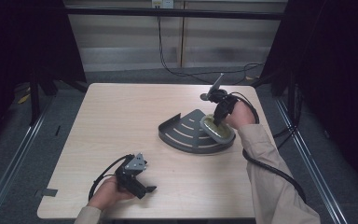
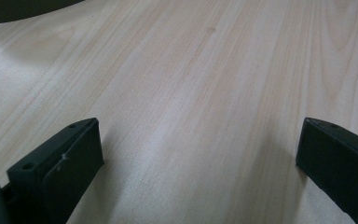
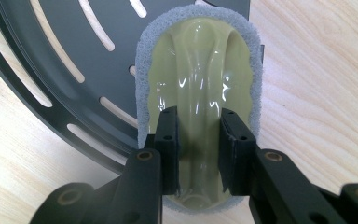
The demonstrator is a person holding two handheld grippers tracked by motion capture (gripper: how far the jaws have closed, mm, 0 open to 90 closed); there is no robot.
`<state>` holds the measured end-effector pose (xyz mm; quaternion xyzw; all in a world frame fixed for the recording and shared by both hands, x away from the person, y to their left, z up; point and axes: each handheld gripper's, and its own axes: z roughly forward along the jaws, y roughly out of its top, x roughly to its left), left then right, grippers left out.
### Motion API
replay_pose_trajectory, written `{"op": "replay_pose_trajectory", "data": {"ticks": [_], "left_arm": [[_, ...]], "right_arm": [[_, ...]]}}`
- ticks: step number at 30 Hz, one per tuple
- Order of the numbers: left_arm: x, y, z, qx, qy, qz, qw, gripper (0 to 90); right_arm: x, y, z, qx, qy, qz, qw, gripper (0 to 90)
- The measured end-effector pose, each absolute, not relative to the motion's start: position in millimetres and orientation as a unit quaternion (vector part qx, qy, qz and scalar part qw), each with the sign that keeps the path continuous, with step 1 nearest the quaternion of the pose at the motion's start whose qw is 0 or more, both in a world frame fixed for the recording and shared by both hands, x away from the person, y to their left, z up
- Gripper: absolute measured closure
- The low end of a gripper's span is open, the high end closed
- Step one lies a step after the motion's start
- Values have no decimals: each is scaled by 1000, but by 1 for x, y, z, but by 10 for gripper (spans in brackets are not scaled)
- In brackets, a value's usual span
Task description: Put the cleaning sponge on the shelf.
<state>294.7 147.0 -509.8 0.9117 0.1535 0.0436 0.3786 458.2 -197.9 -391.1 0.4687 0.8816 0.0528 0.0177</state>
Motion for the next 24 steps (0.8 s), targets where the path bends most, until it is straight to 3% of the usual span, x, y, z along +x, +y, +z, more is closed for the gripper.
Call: {"op": "replay_pose_trajectory", "data": {"ticks": [24], "left_arm": [[295,147,-510,912,154,44,379,0]], "right_arm": [[463,-196,-402,473,879,49,13,718]]}}
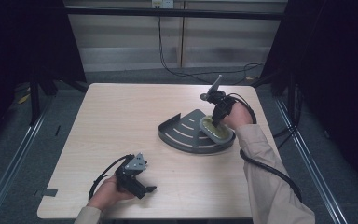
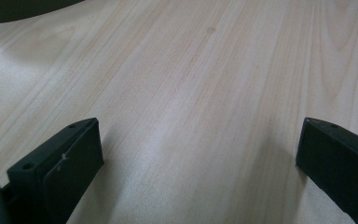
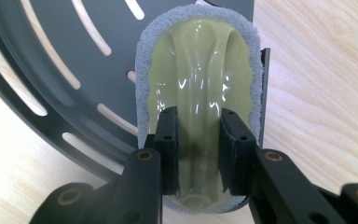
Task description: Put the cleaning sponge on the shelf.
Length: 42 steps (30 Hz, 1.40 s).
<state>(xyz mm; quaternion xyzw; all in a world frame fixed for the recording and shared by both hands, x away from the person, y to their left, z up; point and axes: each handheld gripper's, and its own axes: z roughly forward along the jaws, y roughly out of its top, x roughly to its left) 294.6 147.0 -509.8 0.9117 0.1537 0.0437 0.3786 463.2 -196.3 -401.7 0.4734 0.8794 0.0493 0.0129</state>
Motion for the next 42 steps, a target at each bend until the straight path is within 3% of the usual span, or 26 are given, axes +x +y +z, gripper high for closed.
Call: {"op": "replay_pose_trajectory", "data": {"ticks": [42], "left_arm": [[295,147,-510,912,154,44,378,0]], "right_arm": [[463,-203,-421,480,876,47,8,715]]}}
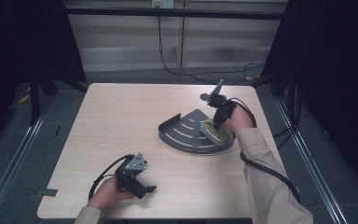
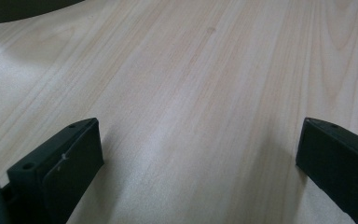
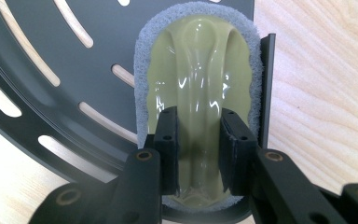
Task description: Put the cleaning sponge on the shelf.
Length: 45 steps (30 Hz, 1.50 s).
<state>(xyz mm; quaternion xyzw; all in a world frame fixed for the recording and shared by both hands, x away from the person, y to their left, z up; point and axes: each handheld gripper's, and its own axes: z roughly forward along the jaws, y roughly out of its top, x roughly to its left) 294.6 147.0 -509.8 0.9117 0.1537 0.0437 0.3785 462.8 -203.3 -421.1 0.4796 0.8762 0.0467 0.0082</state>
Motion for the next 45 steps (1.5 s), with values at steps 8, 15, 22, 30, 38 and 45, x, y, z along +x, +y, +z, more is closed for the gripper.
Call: {"op": "replay_pose_trajectory", "data": {"ticks": [8,15,22,30,38,45], "left_arm": [[295,147,-510,912,154,43,379,0],[295,147,-510,912,154,44,378,0],[295,147,-510,911,154,45,379,0],[295,147,-510,911,154,45,379,0],[295,147,-510,912,153,44,378,0],[295,147,-510,911,154,45,380,0]], "right_arm": [[463,-204,-423,480,876,45,8,714],[463,-204,-425,481,875,46,8,713],[463,-206,-426,483,874,49,9,712],[462,-205,-426,483,874,45,16,682],[462,-206,-423,489,871,44,22,556],[460,-206,-422,494,868,50,30,360]]}}
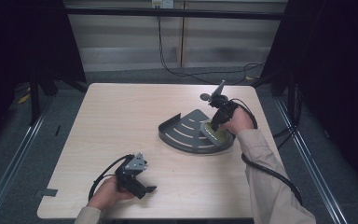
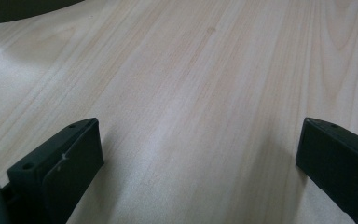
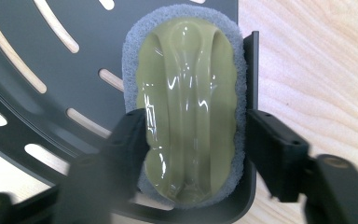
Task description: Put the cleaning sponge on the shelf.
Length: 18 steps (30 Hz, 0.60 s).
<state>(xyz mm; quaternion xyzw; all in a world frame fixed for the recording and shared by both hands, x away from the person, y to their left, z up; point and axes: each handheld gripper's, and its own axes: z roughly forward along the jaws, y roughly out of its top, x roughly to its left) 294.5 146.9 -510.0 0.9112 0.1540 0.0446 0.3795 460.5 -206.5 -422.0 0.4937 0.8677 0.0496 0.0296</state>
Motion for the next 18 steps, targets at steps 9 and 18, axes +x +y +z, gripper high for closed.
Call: {"op": "replay_pose_trajectory", "data": {"ticks": [9,18], "left_arm": [[295,147,-510,911,154,44,380,0],[295,147,-510,911,154,45,379,0]], "right_arm": [[456,-204,-416,486,871,56,35,249],[446,-201,-406,470,880,69,34,230]]}}
